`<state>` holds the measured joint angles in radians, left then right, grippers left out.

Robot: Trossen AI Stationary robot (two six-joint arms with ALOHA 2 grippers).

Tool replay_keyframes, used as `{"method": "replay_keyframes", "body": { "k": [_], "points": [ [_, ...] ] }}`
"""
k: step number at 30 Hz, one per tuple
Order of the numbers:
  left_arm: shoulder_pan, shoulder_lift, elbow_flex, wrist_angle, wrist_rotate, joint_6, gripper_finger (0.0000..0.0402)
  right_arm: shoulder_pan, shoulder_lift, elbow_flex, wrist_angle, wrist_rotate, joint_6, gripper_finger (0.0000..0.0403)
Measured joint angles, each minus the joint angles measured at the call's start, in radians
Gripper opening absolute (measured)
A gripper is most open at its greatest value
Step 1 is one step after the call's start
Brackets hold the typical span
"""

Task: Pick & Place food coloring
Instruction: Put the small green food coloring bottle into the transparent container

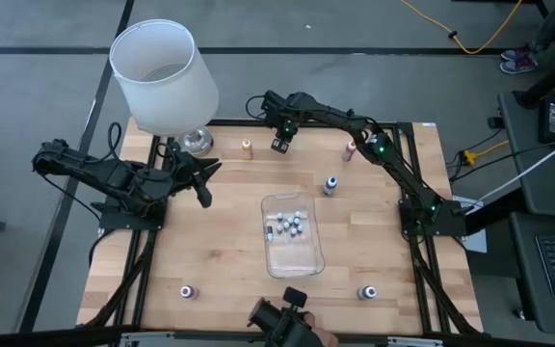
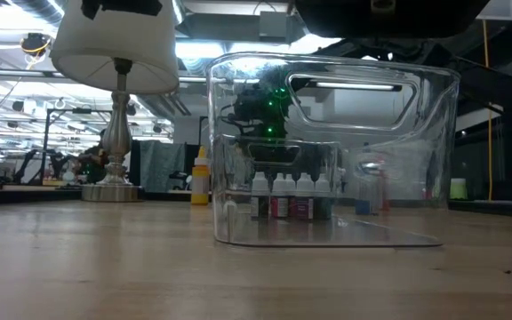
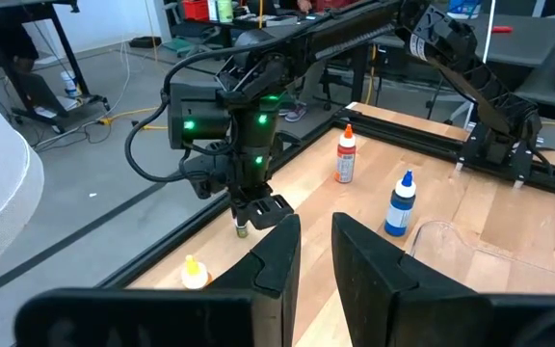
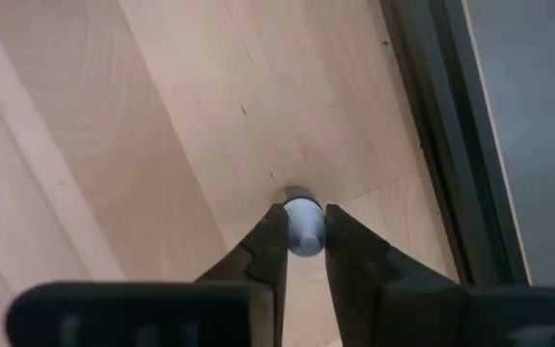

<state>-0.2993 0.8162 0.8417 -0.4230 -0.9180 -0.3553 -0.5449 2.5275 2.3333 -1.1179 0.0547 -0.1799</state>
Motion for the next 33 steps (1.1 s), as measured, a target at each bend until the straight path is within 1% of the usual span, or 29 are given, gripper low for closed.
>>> {"method": "replay_keyframes", "body": {
  "k": [2,4,8,9,11,13,19,25,28,33],
  "points": [
    [0.0,0.0,0.0,0.0,0.0,0.0,0.0059,0.0,0.0,0.0,0.0,-0.001,-0.007,0.0072],
    [0.0,0.0,0.0,0.0,0.0,0.0,0.0059,0.0,0.0,0.0,-0.001,-0.002,-0.008,0.0076],
    [0.0,0.0,0.0,0.0,0.0,0.0,0.0059,0.0,0.0,0.02,-0.041,-0.005,-0.013,0.0056],
    [0.0,0.0,0.0,0.0,0.0,0.001,0.0059,0.001,-0.004,0.022,-0.046,-0.016,-0.017,0.0051],
    [0.0,0.0,0.0,0.0,0.0,0.001,0.0059,0.003,-0.024,0.017,-0.065,-0.063,-0.032,0.005],
    [0.0,0.0,0.0,0.0,0.0,0.001,0.0059,0.009,-0.044,0.023,-0.077,-0.087,-0.034,0.005],
    [0.0,0.0,0.0,0.0,0.02,0.002,0.0059,0.043,-0.131,0.021,-0.126,-0.092,-0.063,0.0056],
    [0.0,0.0,0.0,-0.001,0.029,0.002,0.0059,0.098,-0.238,0.021,-0.258,-0.108,-0.103,0.0052],
    [0.0,0.0,0.0,0.0,0.03,0.002,0.0059,0.135,-0.3,0.021,-0.322,-0.14,-0.122,0.0054],
    [0.0,0.0,0.0,-0.003,0.03,0.002,0.0059,0.228,-0.417,0.021,-0.385,-0.145,-0.158,0.0055]
  ]
}}
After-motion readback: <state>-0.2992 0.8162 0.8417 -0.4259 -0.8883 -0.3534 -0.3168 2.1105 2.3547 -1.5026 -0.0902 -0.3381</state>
